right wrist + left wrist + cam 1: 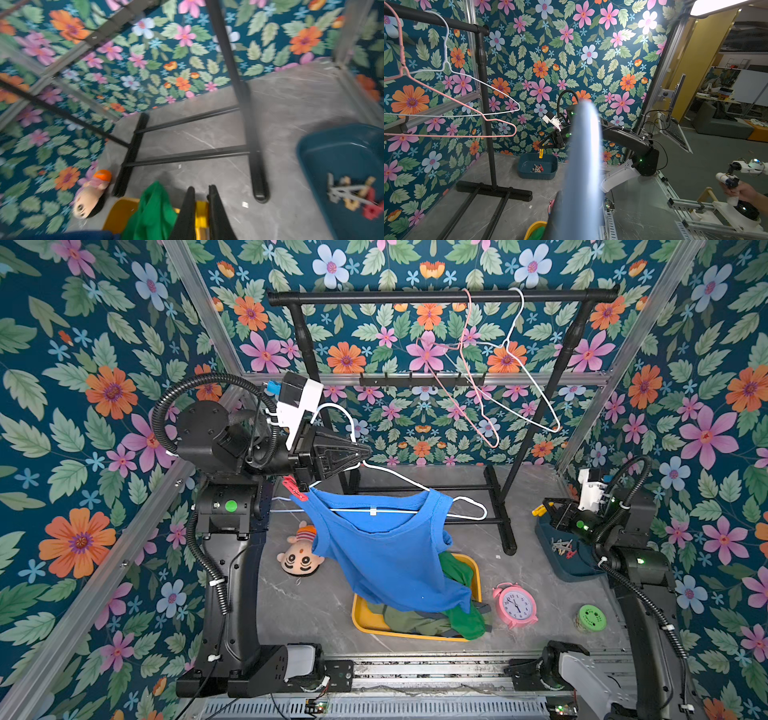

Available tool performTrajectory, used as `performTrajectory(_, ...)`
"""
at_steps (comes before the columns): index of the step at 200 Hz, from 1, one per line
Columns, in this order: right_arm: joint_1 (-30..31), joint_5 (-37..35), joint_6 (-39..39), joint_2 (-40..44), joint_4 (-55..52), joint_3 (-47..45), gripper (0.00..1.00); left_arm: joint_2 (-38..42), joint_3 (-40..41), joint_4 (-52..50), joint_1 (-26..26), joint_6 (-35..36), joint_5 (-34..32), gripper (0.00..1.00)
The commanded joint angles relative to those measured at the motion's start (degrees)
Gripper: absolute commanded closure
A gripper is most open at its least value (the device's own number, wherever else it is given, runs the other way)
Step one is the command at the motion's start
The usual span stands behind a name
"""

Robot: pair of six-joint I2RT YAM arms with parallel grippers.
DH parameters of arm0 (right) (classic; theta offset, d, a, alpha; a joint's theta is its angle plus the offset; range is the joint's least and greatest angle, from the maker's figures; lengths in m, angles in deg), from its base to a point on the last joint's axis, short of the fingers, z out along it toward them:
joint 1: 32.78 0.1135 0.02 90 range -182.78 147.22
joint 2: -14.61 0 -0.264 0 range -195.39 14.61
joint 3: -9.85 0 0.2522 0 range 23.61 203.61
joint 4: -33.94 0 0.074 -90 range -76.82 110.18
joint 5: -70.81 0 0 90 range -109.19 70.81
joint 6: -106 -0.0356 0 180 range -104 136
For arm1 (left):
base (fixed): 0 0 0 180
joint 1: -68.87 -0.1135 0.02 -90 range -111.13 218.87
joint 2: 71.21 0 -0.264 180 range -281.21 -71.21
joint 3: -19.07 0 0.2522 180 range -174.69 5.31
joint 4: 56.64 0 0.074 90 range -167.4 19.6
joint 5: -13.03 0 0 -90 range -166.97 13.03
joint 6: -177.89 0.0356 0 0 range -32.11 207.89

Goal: Remove the clothespins securing tank tops to the hanger
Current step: Place the clothespin in the storage box.

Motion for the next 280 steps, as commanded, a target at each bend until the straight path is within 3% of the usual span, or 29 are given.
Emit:
performTrajectory(1,-3.8,-10.5,-3.8,-0.8,2.1,-4.1,1.00,-0.1,-0.1,2.7,-0.1,-1.0,0.1,1.00)
performTrajectory(25,-5.2,-19.9,-5.0,-3.9,7.9,-10.1,1.00,-0.3,-0.2,2.8,-0.1,-0.7,0.1,1.00)
performTrajectory(57,-5.5,-26.1,-6.2,-12.0,14.2,-14.3,0.99,-0.4,-0.2,2.7,-0.1,-0.4,0.0,1.00)
performTrajectory(100,-9.9,-26.0,-7.6,-20.6,21.0,-15.8,0.99,0.0,0.4,2.7,-0.1,-0.3,0.0,1.00)
performTrajectory(162,-11.1,-26.7,-5.2,-32.2,22.1,-12.2,0.91,-0.1,0.9,2.7,-0.1,-0.3,0.1,1.00)
performTrajectory(215,-11.2,-24.5,-4.1,-40.9,17.9,-7.5,0.71,0.3,1.0,2.8,-0.1,-0.4,0.2,1.00)
performTrajectory(280,-11.2,-23.7,-5.4,-37.1,16.0,-5.2,0.47,0.0,0.8,3.5,-0.1,-1.0,0.5,1.00)
